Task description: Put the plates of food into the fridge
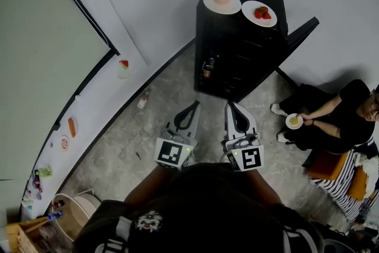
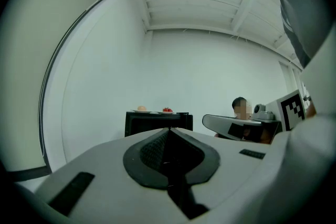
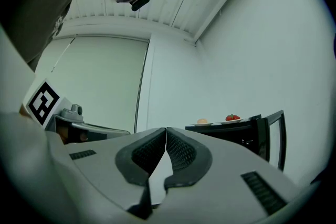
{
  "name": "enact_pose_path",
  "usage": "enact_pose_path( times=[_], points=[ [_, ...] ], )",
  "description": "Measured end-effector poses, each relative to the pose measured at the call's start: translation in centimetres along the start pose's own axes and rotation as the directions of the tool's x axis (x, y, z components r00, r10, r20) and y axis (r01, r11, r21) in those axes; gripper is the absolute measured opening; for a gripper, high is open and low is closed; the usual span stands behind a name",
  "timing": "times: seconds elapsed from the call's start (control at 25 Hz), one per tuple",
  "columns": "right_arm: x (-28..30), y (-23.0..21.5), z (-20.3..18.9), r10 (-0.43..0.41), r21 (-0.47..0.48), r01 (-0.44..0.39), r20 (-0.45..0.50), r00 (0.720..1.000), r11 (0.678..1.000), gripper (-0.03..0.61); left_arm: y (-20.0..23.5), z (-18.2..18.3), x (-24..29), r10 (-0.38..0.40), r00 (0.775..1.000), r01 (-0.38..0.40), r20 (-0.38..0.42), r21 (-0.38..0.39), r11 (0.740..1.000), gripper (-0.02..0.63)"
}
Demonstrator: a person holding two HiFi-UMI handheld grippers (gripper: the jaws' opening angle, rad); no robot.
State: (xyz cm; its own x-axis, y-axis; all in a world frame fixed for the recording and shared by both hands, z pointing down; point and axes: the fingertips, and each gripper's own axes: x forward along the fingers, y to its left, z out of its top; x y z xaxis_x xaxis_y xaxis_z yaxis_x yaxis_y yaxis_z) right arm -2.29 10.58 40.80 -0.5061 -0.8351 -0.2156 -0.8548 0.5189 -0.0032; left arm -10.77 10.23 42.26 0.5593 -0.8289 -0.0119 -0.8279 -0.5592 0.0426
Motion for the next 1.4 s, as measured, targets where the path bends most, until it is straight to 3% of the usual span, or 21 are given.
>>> enact_pose_path(
  times=[0.52, 1.08, 1.4],
  points=[
    [-0.1, 0.2, -1.0, -0.085, 0.001, 0.085, -0.027, 0.996, 0.996, 0.025, 1.0, -0.7, 0.3, -0.061, 0.998, 0.06, -0.005, -0.036, 0.998, 0.023],
    [2.4, -3.3, -1.7, -0.061, -0.004, 0.061, -0.022, 0.998, 0.998, 0.025, 1.0, -0.2, 5.1, -0.073, 0.997, 0.073, -0.007, 0.003, 0.997, 0.023],
    [4.8, -7.1, -1.6, -0.072, 0.057, 0.073, -0.016, 0.997, 0.996, 0.025, 1.9, -0.4, 9.2, -0.058, 0.998, 0.058, -0.02, 0.011, 0.998, 0.023]
  ],
)
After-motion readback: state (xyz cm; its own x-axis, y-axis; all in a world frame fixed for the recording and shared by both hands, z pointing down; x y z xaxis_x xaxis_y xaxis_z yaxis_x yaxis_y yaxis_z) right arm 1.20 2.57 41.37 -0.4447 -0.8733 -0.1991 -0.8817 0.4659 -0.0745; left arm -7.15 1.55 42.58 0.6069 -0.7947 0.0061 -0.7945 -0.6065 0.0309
